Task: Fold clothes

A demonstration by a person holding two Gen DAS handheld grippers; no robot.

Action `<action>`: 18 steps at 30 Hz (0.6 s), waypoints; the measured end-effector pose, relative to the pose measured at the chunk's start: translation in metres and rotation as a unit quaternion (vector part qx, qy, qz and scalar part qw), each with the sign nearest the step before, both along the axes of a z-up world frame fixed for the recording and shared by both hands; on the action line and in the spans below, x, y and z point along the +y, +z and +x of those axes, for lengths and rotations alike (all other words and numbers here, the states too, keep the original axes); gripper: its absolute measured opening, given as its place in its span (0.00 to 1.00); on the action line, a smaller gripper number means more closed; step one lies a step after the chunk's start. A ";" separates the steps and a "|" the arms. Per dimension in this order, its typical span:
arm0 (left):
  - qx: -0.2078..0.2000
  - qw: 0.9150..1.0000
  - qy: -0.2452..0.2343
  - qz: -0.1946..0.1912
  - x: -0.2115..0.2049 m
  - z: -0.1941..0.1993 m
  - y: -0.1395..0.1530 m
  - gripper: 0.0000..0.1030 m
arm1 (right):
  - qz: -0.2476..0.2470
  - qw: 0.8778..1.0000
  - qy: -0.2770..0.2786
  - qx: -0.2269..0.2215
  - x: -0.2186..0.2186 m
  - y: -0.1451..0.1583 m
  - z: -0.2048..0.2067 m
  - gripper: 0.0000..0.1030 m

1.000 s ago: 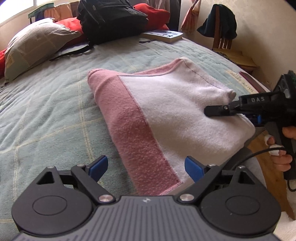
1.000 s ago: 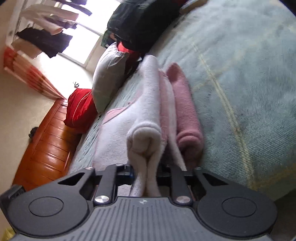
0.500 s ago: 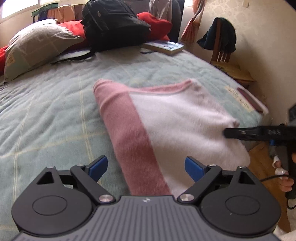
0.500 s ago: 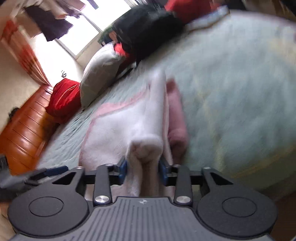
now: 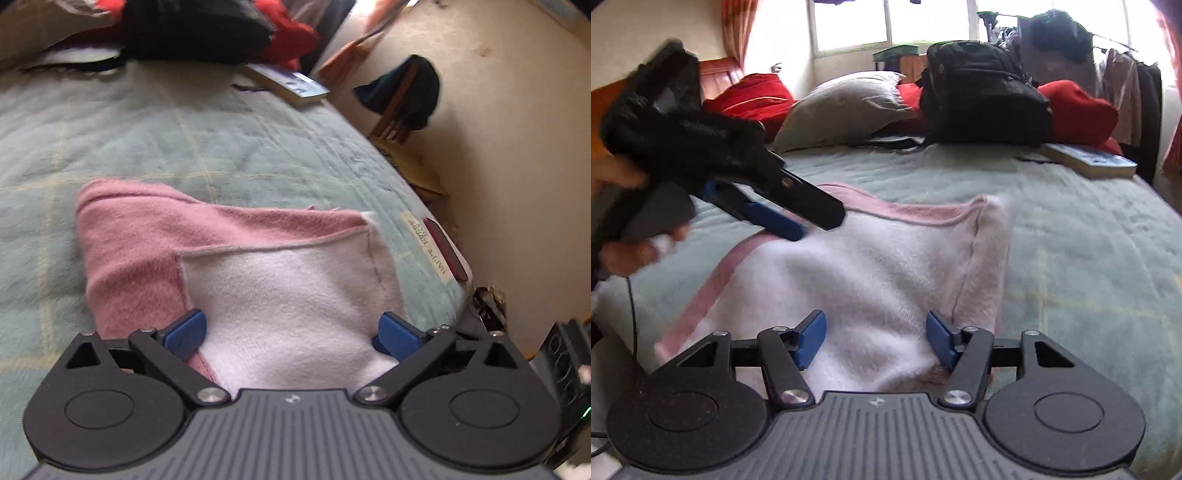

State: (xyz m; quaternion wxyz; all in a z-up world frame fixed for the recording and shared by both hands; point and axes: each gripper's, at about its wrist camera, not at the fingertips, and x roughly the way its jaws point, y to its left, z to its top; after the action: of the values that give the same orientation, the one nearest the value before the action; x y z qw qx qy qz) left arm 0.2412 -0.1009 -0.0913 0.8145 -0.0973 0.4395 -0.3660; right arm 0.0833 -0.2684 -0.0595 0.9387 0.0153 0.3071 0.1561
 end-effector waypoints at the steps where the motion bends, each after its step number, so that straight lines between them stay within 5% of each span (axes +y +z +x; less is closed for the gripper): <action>1: -0.007 1.000 -0.003 0.000 -0.001 0.000 -0.003 0.97 | 0.012 1.000 0.000 0.000 -0.004 -0.001 -0.002 0.64; 7: 0.024 1.000 0.009 0.001 -0.005 0.013 0.013 0.96 | 0.047 0.999 -0.016 0.001 -0.007 -0.002 0.001 0.66; 11: 0.005 1.000 0.008 -0.007 0.000 0.015 0.032 0.97 | 0.068 0.997 -0.017 -0.004 -0.010 -0.005 -0.005 0.67; 18: 0.035 0.999 0.031 0.018 -0.011 0.035 0.012 0.97 | 0.092 0.996 -0.015 -0.004 -0.014 -0.008 -0.002 0.67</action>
State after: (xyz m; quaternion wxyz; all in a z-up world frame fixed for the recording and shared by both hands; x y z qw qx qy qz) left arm 0.2763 -0.1116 -0.0793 0.8113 -0.1092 0.4711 -0.3285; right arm 0.0812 -0.2824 -0.0670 0.9367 0.1059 0.2875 0.1695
